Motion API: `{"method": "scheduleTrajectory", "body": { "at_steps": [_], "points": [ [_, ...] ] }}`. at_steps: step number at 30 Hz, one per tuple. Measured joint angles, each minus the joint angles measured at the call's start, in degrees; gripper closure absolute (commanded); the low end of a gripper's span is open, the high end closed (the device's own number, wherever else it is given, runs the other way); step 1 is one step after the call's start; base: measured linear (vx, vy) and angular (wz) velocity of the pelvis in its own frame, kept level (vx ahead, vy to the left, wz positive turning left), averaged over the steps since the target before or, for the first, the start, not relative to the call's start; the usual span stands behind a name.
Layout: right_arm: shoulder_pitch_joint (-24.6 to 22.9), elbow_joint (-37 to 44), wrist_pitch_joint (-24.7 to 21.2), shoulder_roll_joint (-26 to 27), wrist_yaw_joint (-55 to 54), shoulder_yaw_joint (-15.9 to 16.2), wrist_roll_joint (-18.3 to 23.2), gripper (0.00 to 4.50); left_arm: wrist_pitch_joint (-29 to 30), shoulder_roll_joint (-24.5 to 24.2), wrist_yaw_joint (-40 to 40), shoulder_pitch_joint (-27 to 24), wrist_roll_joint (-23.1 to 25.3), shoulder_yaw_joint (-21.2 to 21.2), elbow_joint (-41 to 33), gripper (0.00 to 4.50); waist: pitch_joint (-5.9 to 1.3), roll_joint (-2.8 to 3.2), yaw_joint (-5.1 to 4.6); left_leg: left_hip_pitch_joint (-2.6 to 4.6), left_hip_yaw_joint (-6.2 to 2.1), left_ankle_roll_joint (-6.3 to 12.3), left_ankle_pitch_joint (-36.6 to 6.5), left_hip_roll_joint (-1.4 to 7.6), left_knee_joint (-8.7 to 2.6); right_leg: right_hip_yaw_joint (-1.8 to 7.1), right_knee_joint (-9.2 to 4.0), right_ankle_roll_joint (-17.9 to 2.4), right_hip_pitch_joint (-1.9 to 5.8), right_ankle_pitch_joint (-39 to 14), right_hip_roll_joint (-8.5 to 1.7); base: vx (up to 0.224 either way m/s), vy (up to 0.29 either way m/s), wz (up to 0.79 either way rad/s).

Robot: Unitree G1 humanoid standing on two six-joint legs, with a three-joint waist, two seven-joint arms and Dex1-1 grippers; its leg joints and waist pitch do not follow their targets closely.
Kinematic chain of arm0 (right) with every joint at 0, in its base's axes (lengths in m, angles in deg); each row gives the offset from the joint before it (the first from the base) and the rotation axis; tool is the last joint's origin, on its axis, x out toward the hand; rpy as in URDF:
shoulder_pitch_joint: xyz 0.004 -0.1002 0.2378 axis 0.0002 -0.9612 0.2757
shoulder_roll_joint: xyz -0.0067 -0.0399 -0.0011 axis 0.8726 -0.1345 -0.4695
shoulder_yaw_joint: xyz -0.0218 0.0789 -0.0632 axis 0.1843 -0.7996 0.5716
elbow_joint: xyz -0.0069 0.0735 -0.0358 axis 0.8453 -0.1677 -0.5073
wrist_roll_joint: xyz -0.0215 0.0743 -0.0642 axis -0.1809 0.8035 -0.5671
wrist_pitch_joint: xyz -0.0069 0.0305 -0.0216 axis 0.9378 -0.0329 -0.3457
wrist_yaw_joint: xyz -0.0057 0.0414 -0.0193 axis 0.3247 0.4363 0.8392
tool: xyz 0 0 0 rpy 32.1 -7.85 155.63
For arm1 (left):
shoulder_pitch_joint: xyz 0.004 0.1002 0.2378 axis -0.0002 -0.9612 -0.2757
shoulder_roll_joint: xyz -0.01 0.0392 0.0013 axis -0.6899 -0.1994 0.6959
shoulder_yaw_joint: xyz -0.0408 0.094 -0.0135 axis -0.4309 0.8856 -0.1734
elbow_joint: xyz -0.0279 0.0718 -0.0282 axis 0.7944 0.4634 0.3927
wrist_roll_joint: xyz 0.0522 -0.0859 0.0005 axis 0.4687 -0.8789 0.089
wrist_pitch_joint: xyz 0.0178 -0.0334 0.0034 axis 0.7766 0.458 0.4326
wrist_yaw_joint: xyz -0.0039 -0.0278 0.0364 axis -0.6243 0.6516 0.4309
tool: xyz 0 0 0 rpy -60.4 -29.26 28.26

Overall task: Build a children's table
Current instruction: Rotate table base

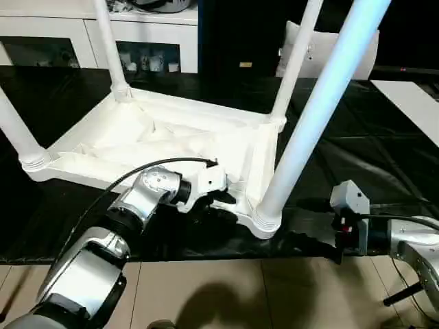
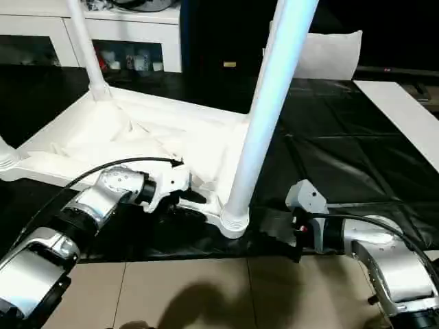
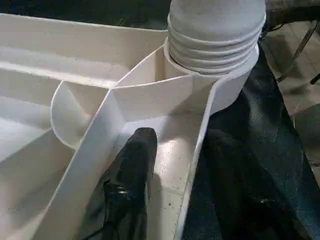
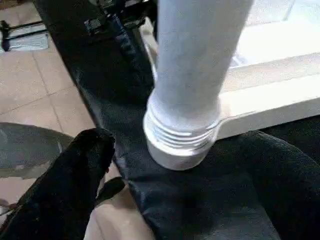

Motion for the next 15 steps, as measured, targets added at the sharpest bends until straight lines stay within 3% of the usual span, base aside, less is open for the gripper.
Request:
{"method": "scheduleTrajectory", "body": {
  "at_steps": [15],
  "points": [
    [-0.7, 1.7, -1.2, 0.0, 0.6, 0.9, 0.6, 0.00, -1.2, -0.2, -5.7, 4.1, 4.3, 2.1, 4.2, 4.13, -0.02, 0.03, -0.04, 0.05, 0.01, 0.08, -0.1, -0.01, -0.07, -0.01, -0.17, -0.1, 0.10, 0.1, 0.00, 0.000, 0.000, 0.00]
  ]
}}
